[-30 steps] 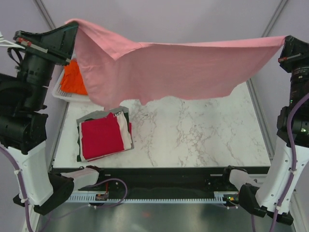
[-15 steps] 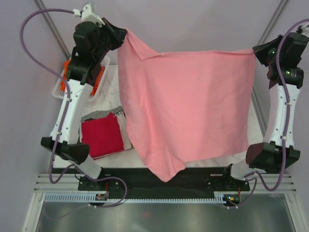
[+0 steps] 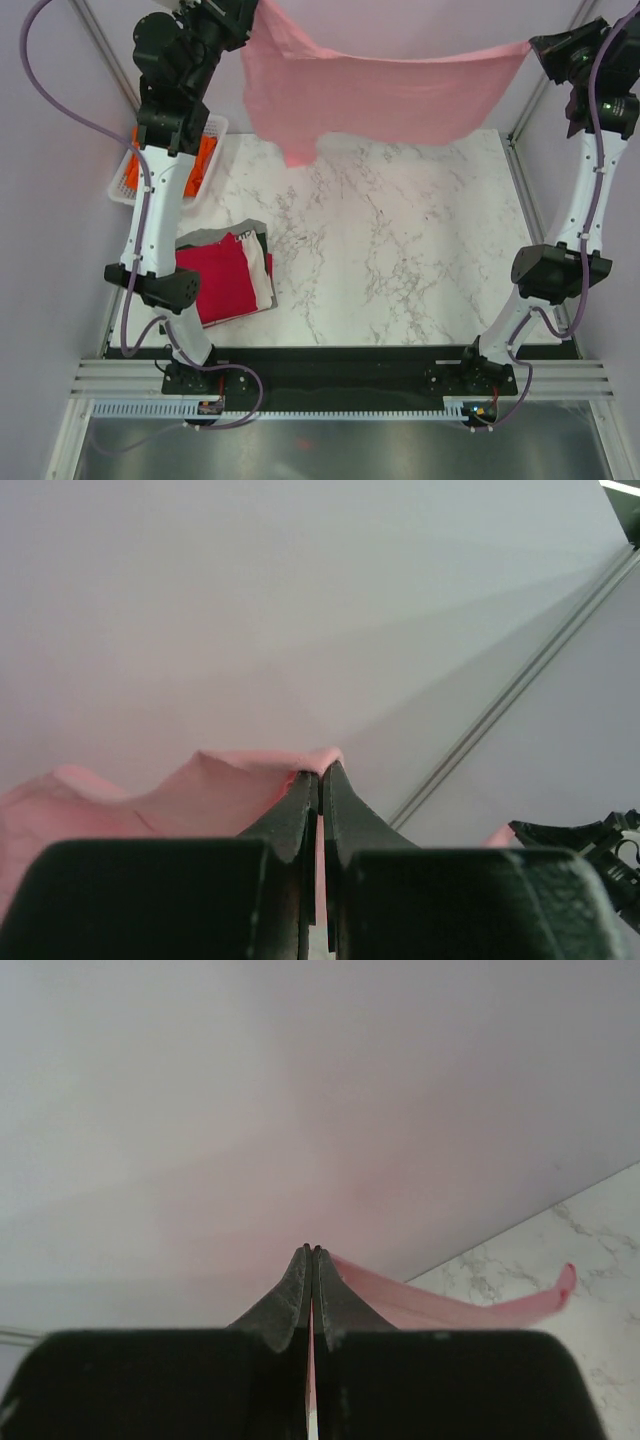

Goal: Fold and stack the t-shirts
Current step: Flatten the tshirt out

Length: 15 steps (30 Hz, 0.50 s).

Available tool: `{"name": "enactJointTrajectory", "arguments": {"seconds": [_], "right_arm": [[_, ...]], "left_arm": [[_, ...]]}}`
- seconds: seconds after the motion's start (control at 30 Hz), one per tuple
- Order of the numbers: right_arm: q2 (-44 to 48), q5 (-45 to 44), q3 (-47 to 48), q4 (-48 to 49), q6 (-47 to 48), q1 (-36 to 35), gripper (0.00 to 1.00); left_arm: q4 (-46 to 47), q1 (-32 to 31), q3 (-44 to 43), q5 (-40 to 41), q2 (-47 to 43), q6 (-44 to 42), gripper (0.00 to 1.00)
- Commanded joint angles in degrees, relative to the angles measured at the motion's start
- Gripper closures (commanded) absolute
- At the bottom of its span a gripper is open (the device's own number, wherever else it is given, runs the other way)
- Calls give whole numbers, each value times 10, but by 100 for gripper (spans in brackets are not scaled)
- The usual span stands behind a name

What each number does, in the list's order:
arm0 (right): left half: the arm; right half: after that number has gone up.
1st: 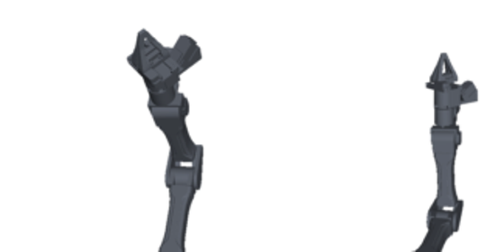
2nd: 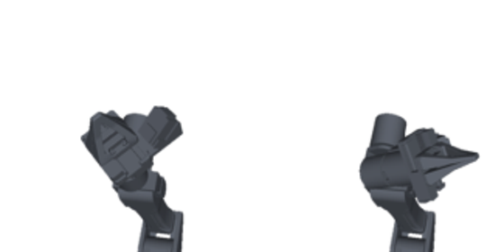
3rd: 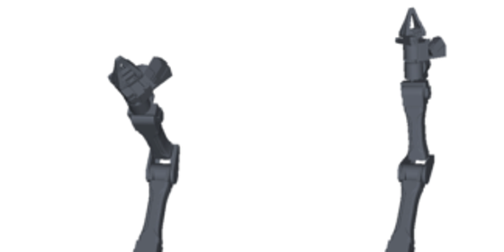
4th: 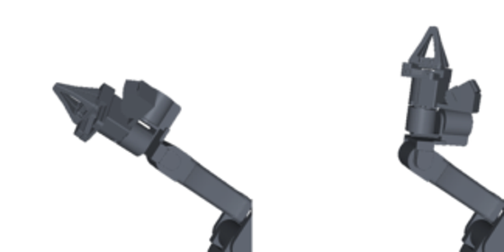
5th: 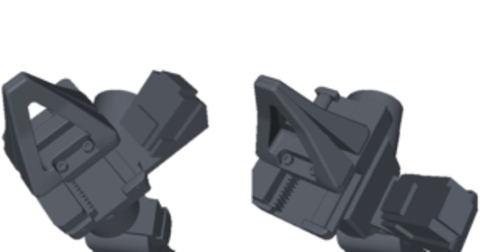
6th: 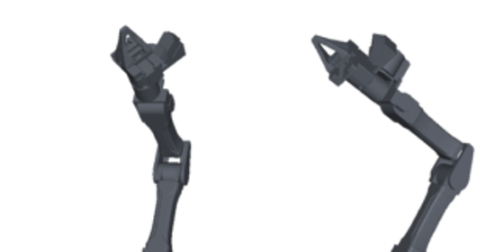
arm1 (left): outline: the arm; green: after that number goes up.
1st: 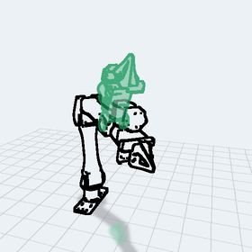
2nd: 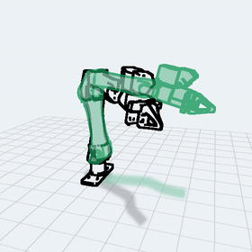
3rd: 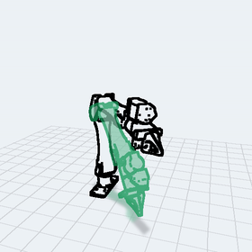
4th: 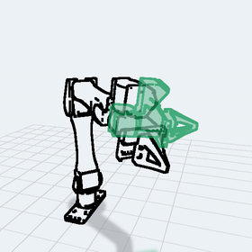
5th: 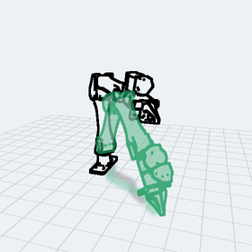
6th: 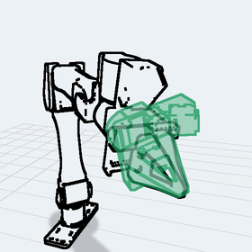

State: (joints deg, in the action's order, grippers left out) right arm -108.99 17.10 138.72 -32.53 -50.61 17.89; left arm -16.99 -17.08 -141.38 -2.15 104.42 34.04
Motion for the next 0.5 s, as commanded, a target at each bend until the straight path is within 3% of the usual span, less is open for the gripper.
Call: {"name": "enactJointTrajectory", "arguments": {"seconds": [0.0,0.13,0.23,0.47], "right_arm": [[-29,38,-46,58,-28,4,100],[-25,40,-145,101,-17,4,100],[-14,25,-264,145,-7,4,100],[15,8,-427,192,6,13,100]], "left_arm": [[49,4,-5,-13,38,-2,98],[82,4,102,-8,25,-22,98],[134,4,295,12,-19,-17,98],[195,-1,544,21,-127,9,98]]}}
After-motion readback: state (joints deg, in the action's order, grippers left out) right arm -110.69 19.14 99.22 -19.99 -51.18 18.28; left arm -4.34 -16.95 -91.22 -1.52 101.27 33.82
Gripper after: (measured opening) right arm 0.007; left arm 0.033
